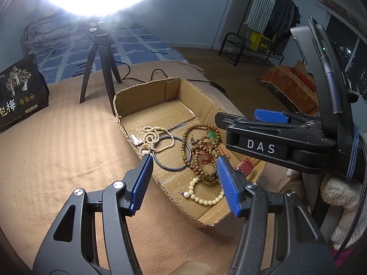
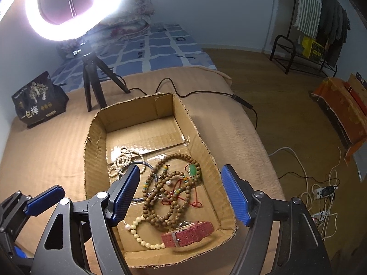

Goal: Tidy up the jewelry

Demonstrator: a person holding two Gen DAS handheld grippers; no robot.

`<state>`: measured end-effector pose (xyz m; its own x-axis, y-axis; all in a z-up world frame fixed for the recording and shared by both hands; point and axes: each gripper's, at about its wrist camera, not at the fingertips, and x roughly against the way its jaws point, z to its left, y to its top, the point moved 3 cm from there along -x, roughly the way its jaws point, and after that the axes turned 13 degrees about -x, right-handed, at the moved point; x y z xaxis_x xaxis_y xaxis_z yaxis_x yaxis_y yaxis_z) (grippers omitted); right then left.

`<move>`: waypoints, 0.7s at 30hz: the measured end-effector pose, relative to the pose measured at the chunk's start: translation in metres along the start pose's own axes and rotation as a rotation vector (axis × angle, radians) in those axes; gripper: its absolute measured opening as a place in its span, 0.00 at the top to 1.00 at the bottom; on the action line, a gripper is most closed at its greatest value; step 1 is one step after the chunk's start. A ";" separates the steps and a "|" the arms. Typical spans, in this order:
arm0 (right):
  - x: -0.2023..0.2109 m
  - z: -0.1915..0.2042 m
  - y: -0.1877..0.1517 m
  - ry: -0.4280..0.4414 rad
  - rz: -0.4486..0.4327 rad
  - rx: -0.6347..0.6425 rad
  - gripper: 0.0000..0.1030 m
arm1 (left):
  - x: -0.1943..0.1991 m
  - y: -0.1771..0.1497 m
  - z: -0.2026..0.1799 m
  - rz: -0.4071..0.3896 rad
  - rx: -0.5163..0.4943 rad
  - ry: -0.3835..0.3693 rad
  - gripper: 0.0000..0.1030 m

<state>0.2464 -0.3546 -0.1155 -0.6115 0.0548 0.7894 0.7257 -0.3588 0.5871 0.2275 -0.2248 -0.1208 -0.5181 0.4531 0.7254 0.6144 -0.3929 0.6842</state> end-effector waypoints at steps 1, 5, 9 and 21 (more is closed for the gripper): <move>0.002 0.000 0.000 0.001 -0.002 -0.001 0.29 | 0.000 0.000 0.000 0.000 0.001 0.001 0.42; 0.008 0.000 0.000 0.006 -0.015 -0.003 0.29 | 0.005 0.001 0.000 -0.004 -0.003 0.007 0.42; 0.017 0.000 -0.001 0.012 -0.031 -0.002 0.29 | 0.013 0.001 0.000 -0.016 -0.008 0.021 0.42; 0.063 0.007 -0.009 0.049 -0.100 0.022 0.29 | 0.060 -0.005 -0.007 -0.065 -0.038 0.066 0.42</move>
<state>0.2037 -0.3417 -0.0693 -0.6955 0.0438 0.7172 0.6665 -0.3335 0.6667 0.1894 -0.2013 -0.0799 -0.5950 0.4255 0.6819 0.5558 -0.3950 0.7314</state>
